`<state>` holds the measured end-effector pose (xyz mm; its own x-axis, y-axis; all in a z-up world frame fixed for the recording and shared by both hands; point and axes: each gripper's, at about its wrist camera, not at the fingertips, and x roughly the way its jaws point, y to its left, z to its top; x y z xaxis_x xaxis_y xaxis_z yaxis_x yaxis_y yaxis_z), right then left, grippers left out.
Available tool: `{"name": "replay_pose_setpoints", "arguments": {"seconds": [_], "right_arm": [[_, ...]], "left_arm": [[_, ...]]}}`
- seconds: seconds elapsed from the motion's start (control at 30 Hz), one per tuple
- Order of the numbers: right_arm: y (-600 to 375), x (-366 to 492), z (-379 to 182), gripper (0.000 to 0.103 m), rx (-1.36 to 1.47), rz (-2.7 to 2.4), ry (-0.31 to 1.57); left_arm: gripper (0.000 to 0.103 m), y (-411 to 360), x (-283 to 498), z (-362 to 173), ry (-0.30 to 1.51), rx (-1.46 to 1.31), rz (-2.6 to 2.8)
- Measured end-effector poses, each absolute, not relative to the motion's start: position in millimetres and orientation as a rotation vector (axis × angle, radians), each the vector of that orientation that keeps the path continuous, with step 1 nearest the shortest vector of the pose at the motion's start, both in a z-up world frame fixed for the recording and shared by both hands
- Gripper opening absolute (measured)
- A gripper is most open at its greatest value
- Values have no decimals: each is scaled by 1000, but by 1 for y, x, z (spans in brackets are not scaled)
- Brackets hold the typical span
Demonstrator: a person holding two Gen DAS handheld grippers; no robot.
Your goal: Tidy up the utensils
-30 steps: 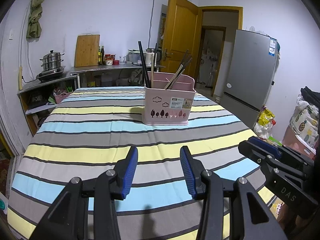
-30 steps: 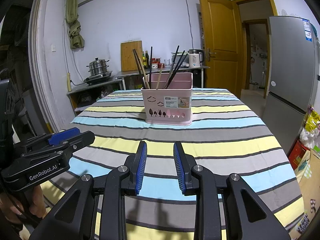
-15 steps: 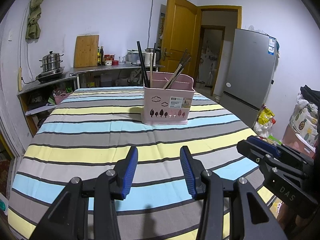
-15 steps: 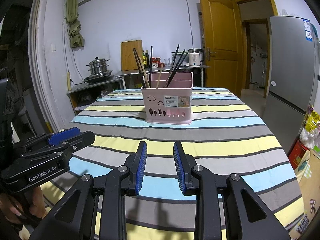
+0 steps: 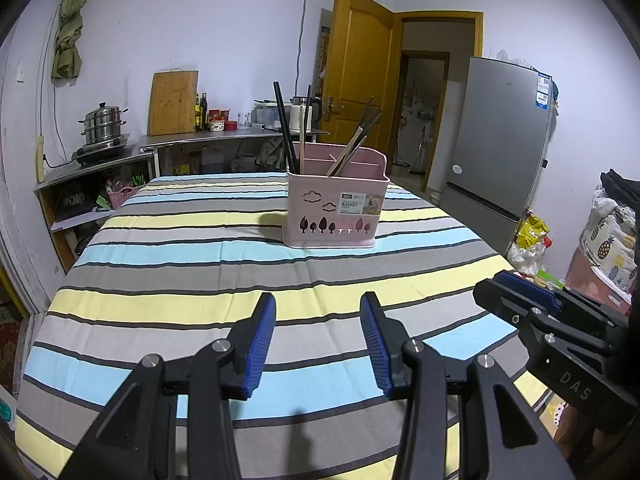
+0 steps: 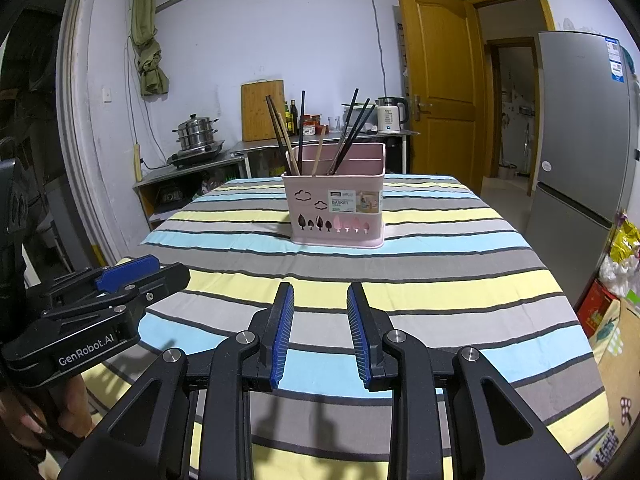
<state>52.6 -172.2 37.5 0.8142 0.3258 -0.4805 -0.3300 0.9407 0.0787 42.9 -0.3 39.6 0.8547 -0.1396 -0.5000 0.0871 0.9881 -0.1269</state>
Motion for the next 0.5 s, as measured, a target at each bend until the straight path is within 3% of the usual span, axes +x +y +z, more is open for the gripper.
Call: {"name": "replay_pose_setpoints", "arguments": {"seconds": [0.5], "right_arm": [[-172,51,36,28,-8,350,506]], "left_arm": [[46,-1,40,39,520,-98,-130]]}}
